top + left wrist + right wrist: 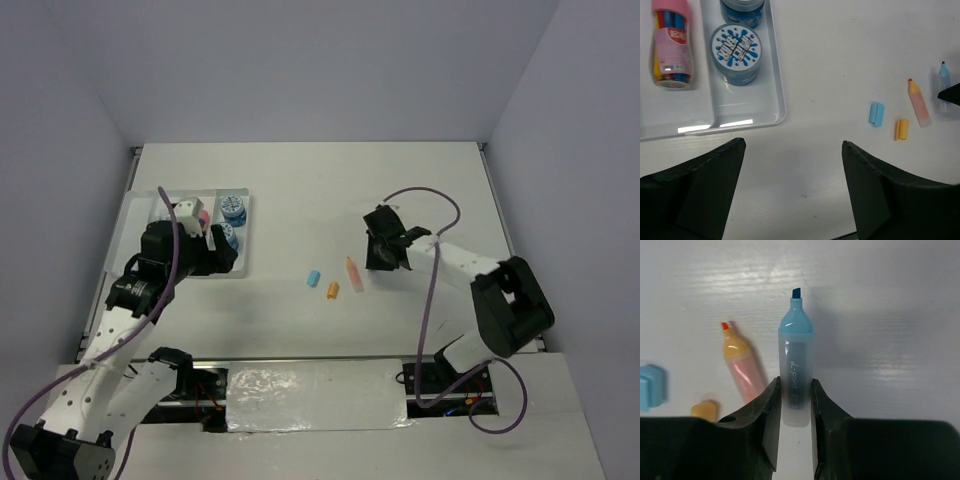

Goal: Sort the stationery into containers
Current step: Pick up the pen from the center of the board, then pick up the pen cap from the center of the board.

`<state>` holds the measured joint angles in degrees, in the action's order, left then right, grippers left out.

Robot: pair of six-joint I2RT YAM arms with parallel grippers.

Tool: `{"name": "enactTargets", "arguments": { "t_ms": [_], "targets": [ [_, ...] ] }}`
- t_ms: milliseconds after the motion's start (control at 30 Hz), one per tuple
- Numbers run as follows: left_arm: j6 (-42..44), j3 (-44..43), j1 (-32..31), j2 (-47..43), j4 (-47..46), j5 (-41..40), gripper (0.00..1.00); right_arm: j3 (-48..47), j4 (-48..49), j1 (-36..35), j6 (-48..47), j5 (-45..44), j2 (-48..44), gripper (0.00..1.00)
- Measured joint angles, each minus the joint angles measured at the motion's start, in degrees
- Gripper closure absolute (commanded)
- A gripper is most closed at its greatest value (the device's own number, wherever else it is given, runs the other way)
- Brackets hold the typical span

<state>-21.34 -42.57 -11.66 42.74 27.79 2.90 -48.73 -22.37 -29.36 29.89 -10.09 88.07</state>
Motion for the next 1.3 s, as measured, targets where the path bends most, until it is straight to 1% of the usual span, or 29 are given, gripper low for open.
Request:
{"name": "enactTargets", "arguments": {
  "t_ms": [100, 200, 300, 367, 433, 567, 667, 867, 933, 1100, 1233, 1267, 1300],
  "targets": [
    [-2.4, -1.8, -5.1, 4.7, -1.5, -1.1, 0.09, 0.0, -1.6, 0.0, -0.2, -0.3, -8.6, 0.98],
    [-5.3, -5.9, -16.0, 13.9, -3.2, -6.6, 0.08, -0.4, -3.1, 0.0, -0.9, -0.5, -19.7, 0.98],
    [-7.6, -11.3, -25.8, 26.7, -6.6, -10.2, 0.08, -0.5, -5.3, 0.0, -1.8, -0.7, -27.1, 0.97],
    [-8.9, -13.6, -29.6, 34.1, -8.8, -11.3, 0.11, 0.2, -7.0, 0.0, -2.4, -0.7, -30.8, 0.96],
    [-9.4, -15.5, -31.7, 40.6, -10.3, -12.0, 0.12, 1.6, -8.9, 0.0, -3.2, -0.4, -34.2, 0.96],
    [-9.4, -20.4, -34.0, 52.8, -11.2, -13.0, 0.15, 3.3, -13.5, 0.0, -5.0, 0.7, -40.3, 0.95],
    [-9.3, -22.5, -34.5, 58.3, -11.6, -13.3, 0.17, 3.4, -14.9, 0.0, -5.9, 2.4, -42.9, 0.95],
    [-9.3, -23.9, -34.6, 62.1, -11.3, -13.6, 0.23, 5.1, -15.3, 0.0, -7.0, 5.1, -44.6, 0.94],
    [-9.4, -24.6, -34.6, 63.0, -11.4, -13.9, 0.24, 5.3, -15.7, 0.0, -7.1, 5.9, -44.6, 0.94],
    [-9.4, -24.6, -34.8, 63.7, -11.3, -15.1, 0.33, 5.3, -15.8, 0.0, -7.3, 6.8, -45.2, 0.94],
    [-10.3, -24.6, -35.0, 63.8, -10.9, -16.5, 0.49, 5.3, -15.8, 0.0, -7.3, 7.3, -45.2, 0.93],
    [-10.3, -24.5, -35.0, 63.8, -10.8, -16.8, 0.59, 5.3, -15.8, 0.0, -7.3, 7.4, -45.2, 0.93],
    [-10.7, -24.4, -35.1, 63.8, -10.9, -16.9, 0.65, 5.3, -15.8, 0.0, -7.3, 7.4, -45.2, 0.93]
  ]
}}
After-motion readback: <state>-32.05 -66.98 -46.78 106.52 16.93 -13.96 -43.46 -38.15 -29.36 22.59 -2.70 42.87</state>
